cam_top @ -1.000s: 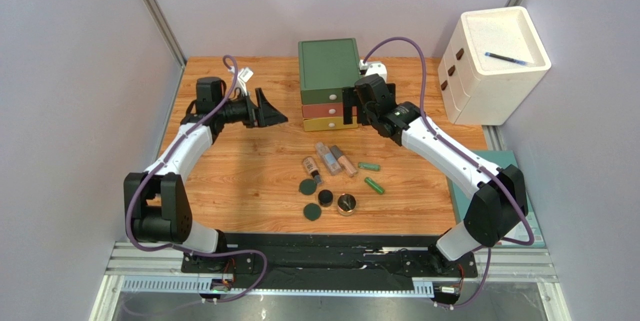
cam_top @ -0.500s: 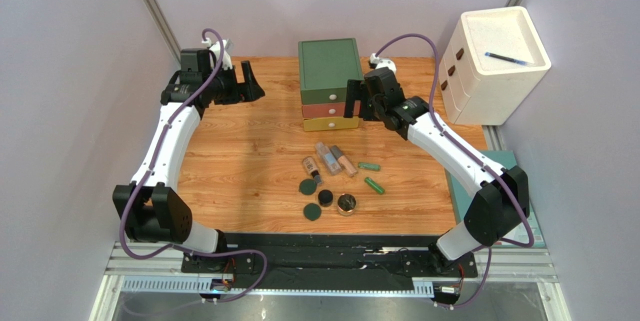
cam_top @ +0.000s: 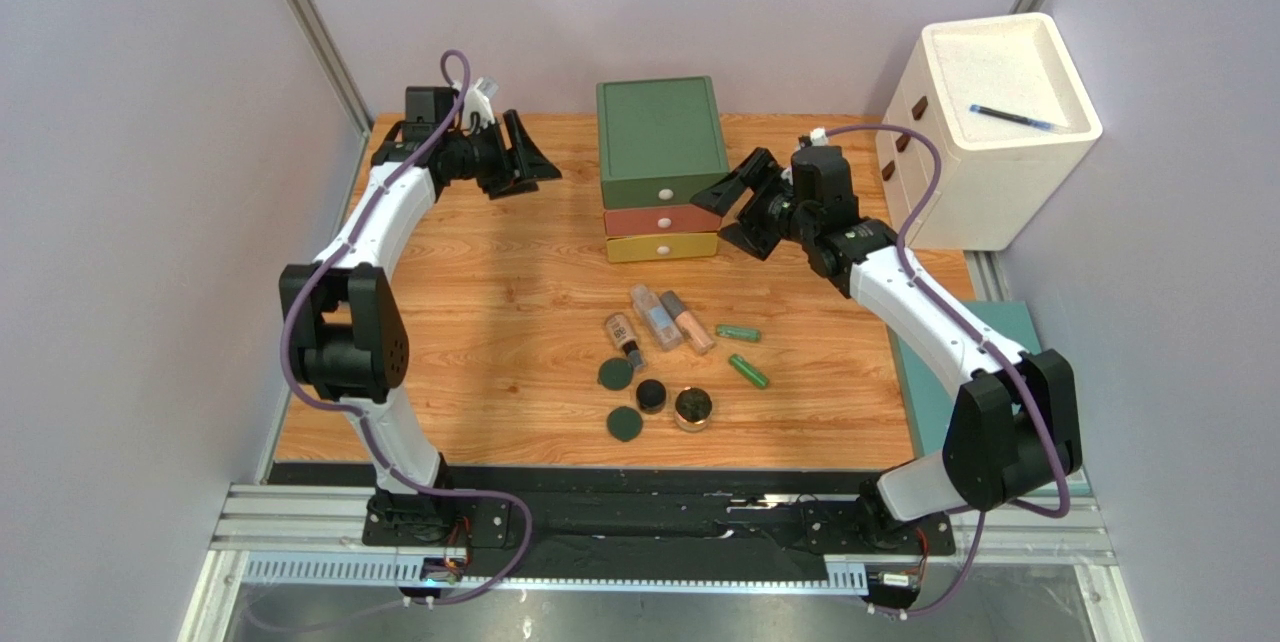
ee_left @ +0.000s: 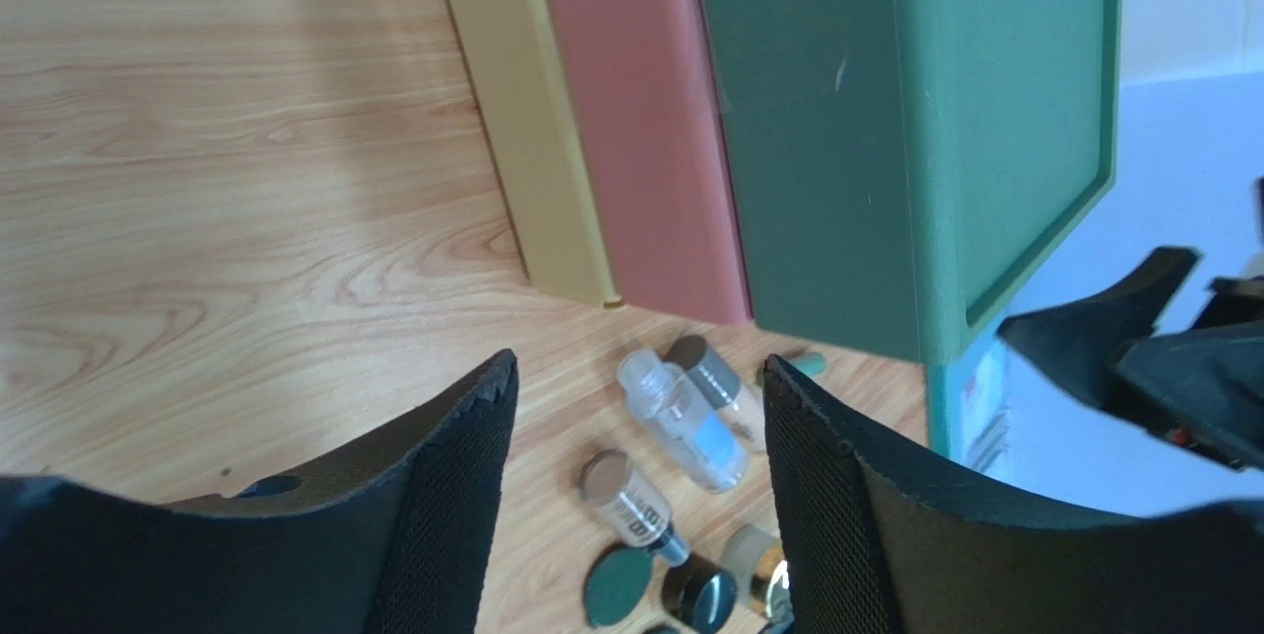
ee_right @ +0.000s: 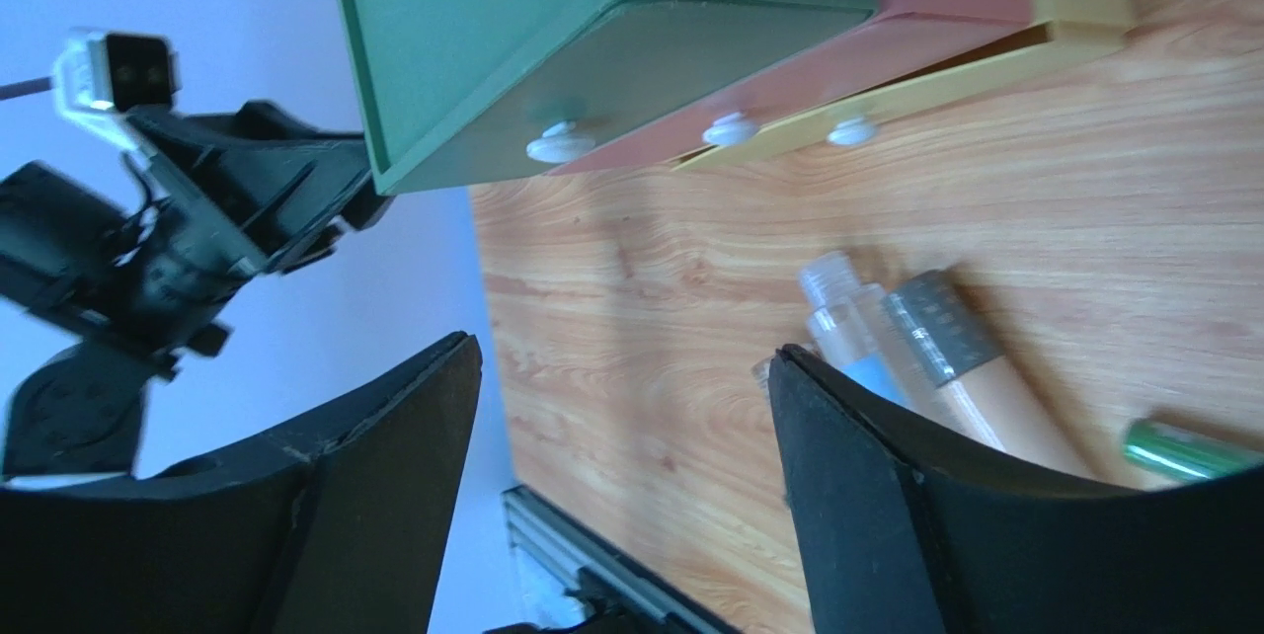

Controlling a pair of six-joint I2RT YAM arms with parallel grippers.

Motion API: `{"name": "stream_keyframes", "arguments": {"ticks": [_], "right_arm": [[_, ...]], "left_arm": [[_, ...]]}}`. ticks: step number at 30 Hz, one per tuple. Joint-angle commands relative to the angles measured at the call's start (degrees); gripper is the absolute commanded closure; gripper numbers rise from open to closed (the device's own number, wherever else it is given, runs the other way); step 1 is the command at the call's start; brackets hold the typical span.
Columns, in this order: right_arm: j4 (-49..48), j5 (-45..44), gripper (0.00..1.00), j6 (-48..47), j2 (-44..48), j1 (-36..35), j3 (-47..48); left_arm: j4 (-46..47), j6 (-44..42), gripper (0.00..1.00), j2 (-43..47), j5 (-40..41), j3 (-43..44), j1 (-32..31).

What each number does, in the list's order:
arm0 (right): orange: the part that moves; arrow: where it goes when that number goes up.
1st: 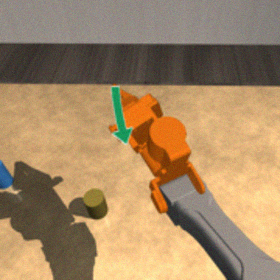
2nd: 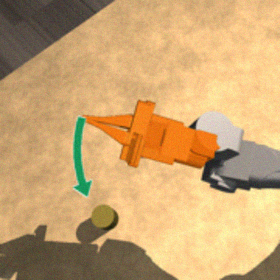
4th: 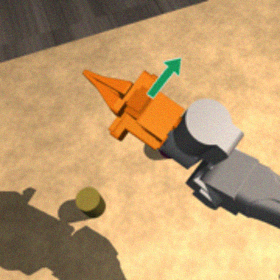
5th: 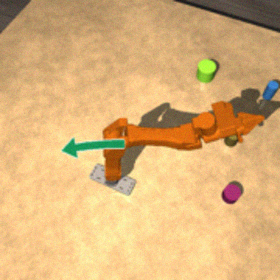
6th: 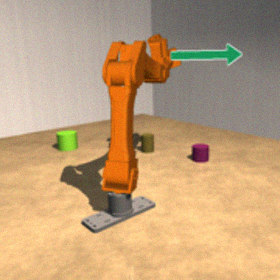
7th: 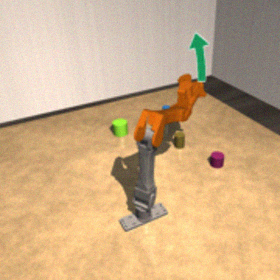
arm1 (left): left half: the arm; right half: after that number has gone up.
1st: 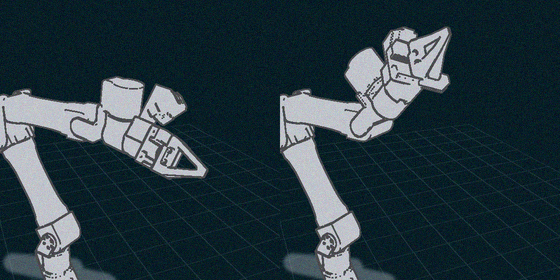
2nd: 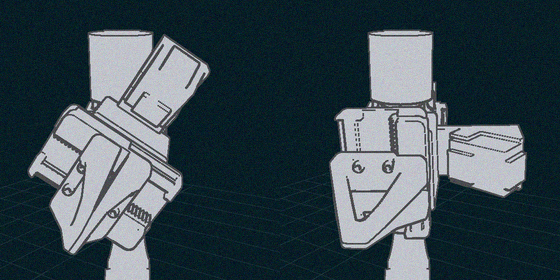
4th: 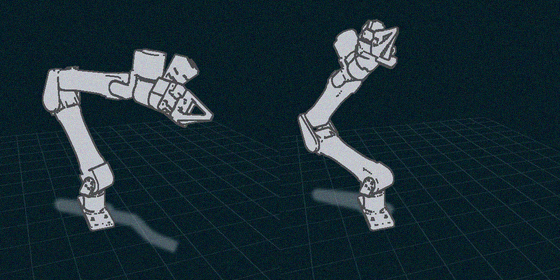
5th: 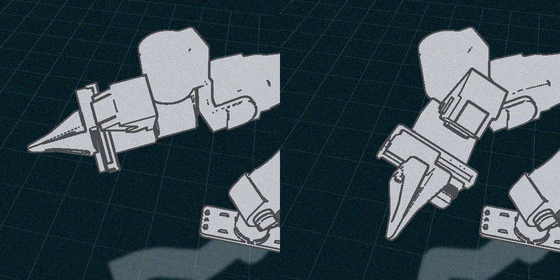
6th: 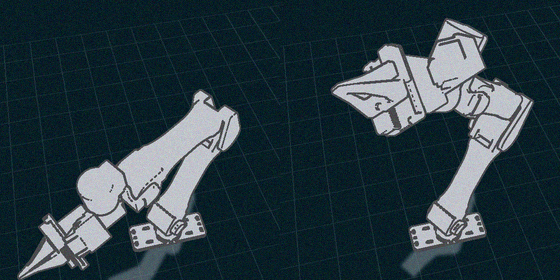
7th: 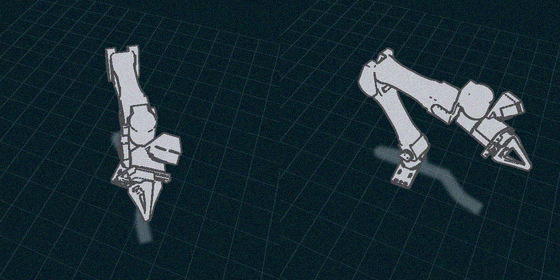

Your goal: Organize the makeup

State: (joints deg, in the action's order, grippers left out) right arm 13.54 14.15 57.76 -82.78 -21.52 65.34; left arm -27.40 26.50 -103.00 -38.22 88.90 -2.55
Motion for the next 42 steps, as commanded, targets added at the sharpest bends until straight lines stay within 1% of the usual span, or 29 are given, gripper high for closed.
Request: {"name": "stream_keyframes", "arguments": {"ticks": [1,2,3,5,6,10,11,12,13,15,18,21,22,24,25,27,28,29,30,31,32,34,35,37,38,40,41,42], "right_arm": [[-13.0,7.6,0.25,11.1,-2.3,-0.1,-3.0],[-16.1,8.3,0.28,14.3,-2.9,-0.1,-3.7],[-19.7,8.8,0.30,15.6,-4.6,0.0,-4.5],[-23.2,10.5,0.35,18.6,-6.2,-0.4,-4.9],[-25.2,11.1,0.36,19.4,-6.9,-0.5,-4.7],[-28.7,11.0,0.39,22.0,-10.1,-1.2,-4.3],[-29.2,11.0,0.39,22.4,-10.6,-1.2,-4.2],[-30.1,10.8,0.41,23.2,-11.1,-1.3,-4.3],[-30.8,10.5,0.45,23.9,-11.7,-1.5,-4.5],[-33.6,10.2,0.46,26.0,-12.4,-1.7,-5.1],[-36.4,9.6,0.51,28.5,-13.7,-1.7,-6.3],[-37.5,9.6,0.57,28.3,-14.6,-2.0,-6.2],[-36.8,9.5,0.58,27.2,-14.4,-2.1,-5.6],[-31.2,8.9,0.58,24.4,-13.8,-2.3,-3.1],[-26.5,8.6,0.59,20.8,-13.5,-2.5,-1.2],[-21.3,7.0,0.61,16.3,-12.7,-3.0,1.3],[-15.0,6.1,0.62,11.8,-12.3,-3.3,2.4],[-10.5,4.8,0.63,8.7,-11.9,-3.6,6.0],[-7.0,1.9,0.65,6.1,-11.4,-4.5,7.5],[-0.9,0.4,0.65,0.8,-11.2,-5.0,9.3],[1.6,-2.6,0.64,-1.4,-11.1,-6.1,11.7],[5.2,-5.8,0.65,-5.7,-10.3,-7.5,13.8],[8.3,-9.5,0.65,-9.3,-10.1,-9.0,15.3],[12.2,-13.4,0.64,-13.0,-10.0,-10.6,16.8],[12.8,-17.5,0.64,-16.2,-9.9,-11.9,17.4],[14.7,-21.2,0.64,-18.7,-10.0,-13.3,18.5],[15.6,-25.4,0.62,-21.1,-10.3,-14.1,18.9],[15.8,-26.9,0.59,-22.4,-10.4,-15.2,19.1]], "left_arm": [[8.1,8.6,0.44,-3.6,-6.2,3.0,0.0],[10.2,10.7,0.45,-4.8,-6.8,3.1,0.0],[11.2,11.6,0.52,-5.5,-7.4,3.5,0.0],[13.5,13.7,0.57,-7.0,-9.2,3.8,-0.1],[13.9,14.2,0.59,-7.6,-9.6,4.3,-0.1],[15.9,16.8,0.64,-10.0,-11.5,5.9,-0.6],[15.8,16.9,0.67,-10.4,-11.6,6.4,-0.9],[15.7,17.0,0.68,-10.7,-11.7,7.2,-1.7],[15.6,17.2,0.69,-11.3,-11.9,7.3,-2.0],[15.8,17.4,0.69,-11.3,-11.8,7.3,-3.2],[16.0,17.5,0.69,-11.2,-12.0,6.9,-4.4],[15.7,17.1,0.70,-10.6,-11.7,6.7,-4.4],[14.3,15.8,0.70,-10.0,-11.3,6.9,-4.4],[12.6,14.2,0.69,-9.5,-10.0,7.7,-4.4],[11.5,13.1,0.68,-9.0,-9.7,7.8,-4.4],[9.8,11.7,0.68,-8.3,-8.6,8.5,-4.4],[9.3,11.2,0.66,-8.0,-8.2,8.6,-4.4],[8.7,10.6,0.66,-7.7,-7.7,8.8,-4.4],[8.0,9.1,0.65,-7.0,-6.3,9.0,-4.4],[6.5,8.3,0.63,-6.8,-5.6,9.1,-4.4],[5.9,7.8,0.62,-6.3,-4.7,9.3,-4.4],[4.5,6.2,0.60,-5.9,-3.8,9.5,-4.4],[4.4,5.8,0.59,-5.5,-3.6,9.4,-4.4],[3.9,5.7,0.58,-5.5,-3.5,9.5,-4.4],[3.9,5.7,0.57,-5.5,-3.6,9.6,-4.4],[3.9,5.8,0.57,-5.8,-3.9,9.7,-4.4],[3.9,5.9,0.57,-6.0,-4.1,9.8,-4.4],[4.0,6.2,0.56,-6.2,-4.6,9.9,-4.4]]}}
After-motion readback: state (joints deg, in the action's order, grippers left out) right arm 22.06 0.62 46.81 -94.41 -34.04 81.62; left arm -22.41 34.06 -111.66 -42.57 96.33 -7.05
